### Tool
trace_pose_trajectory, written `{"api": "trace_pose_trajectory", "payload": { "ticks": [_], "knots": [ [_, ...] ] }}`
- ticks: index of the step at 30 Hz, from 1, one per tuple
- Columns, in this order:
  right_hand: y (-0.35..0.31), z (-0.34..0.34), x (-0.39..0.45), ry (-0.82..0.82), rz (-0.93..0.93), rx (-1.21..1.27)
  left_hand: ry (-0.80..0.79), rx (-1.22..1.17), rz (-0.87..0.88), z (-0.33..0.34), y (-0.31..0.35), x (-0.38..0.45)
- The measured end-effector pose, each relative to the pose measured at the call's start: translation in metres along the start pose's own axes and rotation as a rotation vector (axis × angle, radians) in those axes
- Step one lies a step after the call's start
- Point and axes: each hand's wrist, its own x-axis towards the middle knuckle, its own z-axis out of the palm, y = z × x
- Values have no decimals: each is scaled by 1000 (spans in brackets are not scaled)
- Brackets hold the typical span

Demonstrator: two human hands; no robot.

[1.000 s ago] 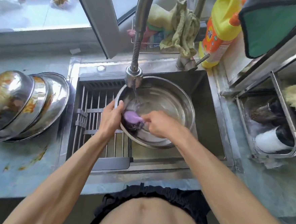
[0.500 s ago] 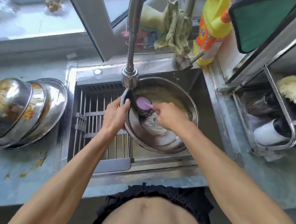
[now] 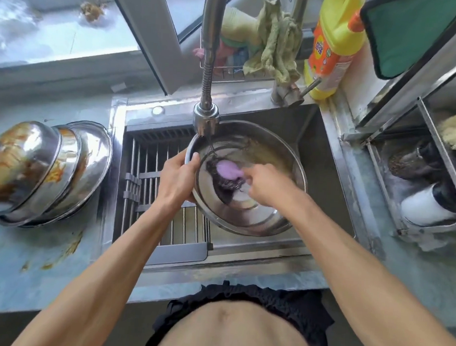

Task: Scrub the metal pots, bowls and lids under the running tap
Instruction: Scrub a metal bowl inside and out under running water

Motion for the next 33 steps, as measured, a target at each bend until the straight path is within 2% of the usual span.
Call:
{"api": "trace_pose_trajectory", "payload": {
  "ticks": [3, 6, 9, 11, 14, 17, 20, 22, 26, 28, 31, 33],
  "knots": [
    [4, 7, -8, -159, -32, 10, 46, 43, 16, -4, -5, 5],
    [37, 5, -10, -233, 95, -113, 27, 89, 56, -13, -7, 5],
    [61, 0, -11, -104, 273, -100, -7, 87, 49, -11, -7, 2],
    [62, -1, -7, 42, 293, -82, -31, 90, 58, -3, -5, 2],
    [50, 4, 7, 204, 197, -80, -79, 89, 70, 8, -3, 0],
    [29, 9, 15, 231, -24, 32, -89, 71, 39, 15, -3, 2],
    [11, 13, 12, 1, -256, 82, -11, 58, 24, 10, -5, 9],
    [10, 9, 2, -177, -325, 79, 38, 56, -23, 3, -5, 11],
    [29, -7, -10, -409, -197, -123, 57, 11, -113, -7, -6, 4],
    [39, -14, -9, -356, -28, -253, 38, 25, -108, -11, -7, 1],
    [50, -17, -6, -78, 227, -310, -16, 31, -95, -10, -4, -3],
    [48, -13, -1, 84, 227, -303, -52, 29, -93, -4, 1, -7]
  ]
}}
